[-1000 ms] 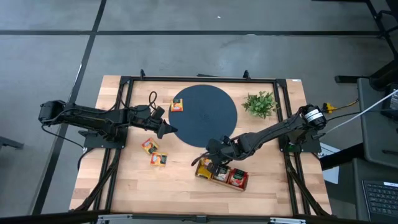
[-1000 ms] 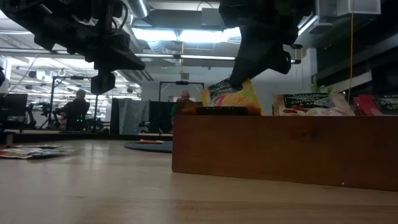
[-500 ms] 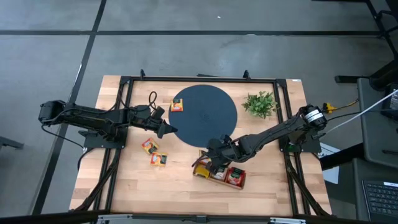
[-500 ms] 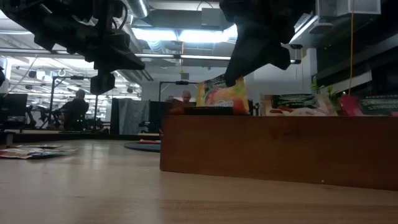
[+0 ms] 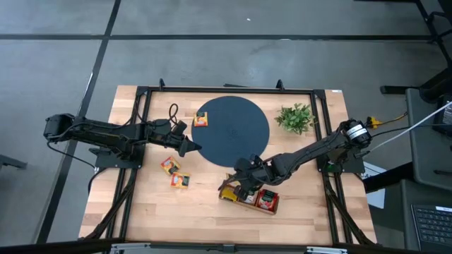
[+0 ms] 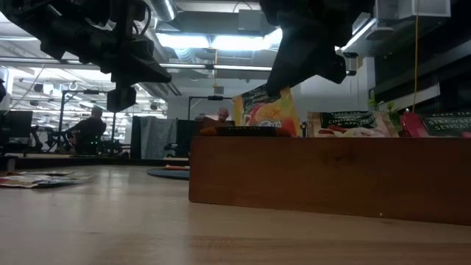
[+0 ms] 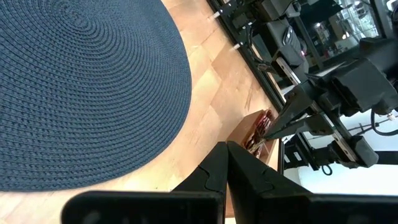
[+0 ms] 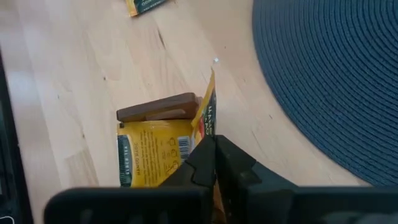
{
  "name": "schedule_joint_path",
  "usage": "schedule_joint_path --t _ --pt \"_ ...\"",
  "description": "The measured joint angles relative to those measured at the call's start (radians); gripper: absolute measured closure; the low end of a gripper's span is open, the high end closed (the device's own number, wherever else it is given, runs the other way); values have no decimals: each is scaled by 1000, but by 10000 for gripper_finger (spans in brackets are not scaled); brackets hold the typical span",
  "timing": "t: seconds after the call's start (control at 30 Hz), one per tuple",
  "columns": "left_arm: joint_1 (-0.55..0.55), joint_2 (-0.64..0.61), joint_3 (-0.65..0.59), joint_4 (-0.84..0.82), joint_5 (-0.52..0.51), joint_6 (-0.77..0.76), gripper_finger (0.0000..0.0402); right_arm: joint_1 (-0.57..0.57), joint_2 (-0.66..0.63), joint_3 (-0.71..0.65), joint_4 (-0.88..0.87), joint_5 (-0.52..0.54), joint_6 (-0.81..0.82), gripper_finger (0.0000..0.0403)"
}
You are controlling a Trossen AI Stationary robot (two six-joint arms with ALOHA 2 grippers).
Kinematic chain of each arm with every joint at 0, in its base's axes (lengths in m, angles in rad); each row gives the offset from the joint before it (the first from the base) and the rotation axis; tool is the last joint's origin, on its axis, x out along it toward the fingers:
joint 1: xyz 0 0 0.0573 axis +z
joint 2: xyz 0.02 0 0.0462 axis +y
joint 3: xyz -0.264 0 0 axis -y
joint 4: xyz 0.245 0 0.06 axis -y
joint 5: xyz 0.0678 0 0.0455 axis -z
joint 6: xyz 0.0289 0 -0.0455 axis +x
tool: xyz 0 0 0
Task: Pick & Place Tea
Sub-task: Put the yellow tea bag into the left section of the wooden organizer
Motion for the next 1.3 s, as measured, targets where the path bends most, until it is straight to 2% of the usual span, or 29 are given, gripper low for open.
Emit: schedule_joint_path --t 0.2,0.63,0.77,0.97,1.07,1.17,1.23,1.3 --pt "0 0 0 0 0 0 398 0 0 0 9 0 18 368" --pt "0 0 0 0 0 0 398 -3 0 0 9 -1 -8 304" --pt "0 0 0 0 1 11 398 -26 -8 -1 10 -70 -31 302" --pt "0 0 0 4 1 34 398 -47 -36 -1 50 -235 -89 311" --pt "-24 0 14 28 -4 62 398 -46 -43 -1 44 -286 -85 328" --pt "-90 0 87 13 -15 192 398 -46 -47 -1 16 -312 -73 364" --pt "-137 5 144 -58 -49 291 398 -47 -49 -1 6 -322 -60 391" --pt "-186 19 204 -128 -90 374 398 -47 -49 -1 -3 -358 -49 394"
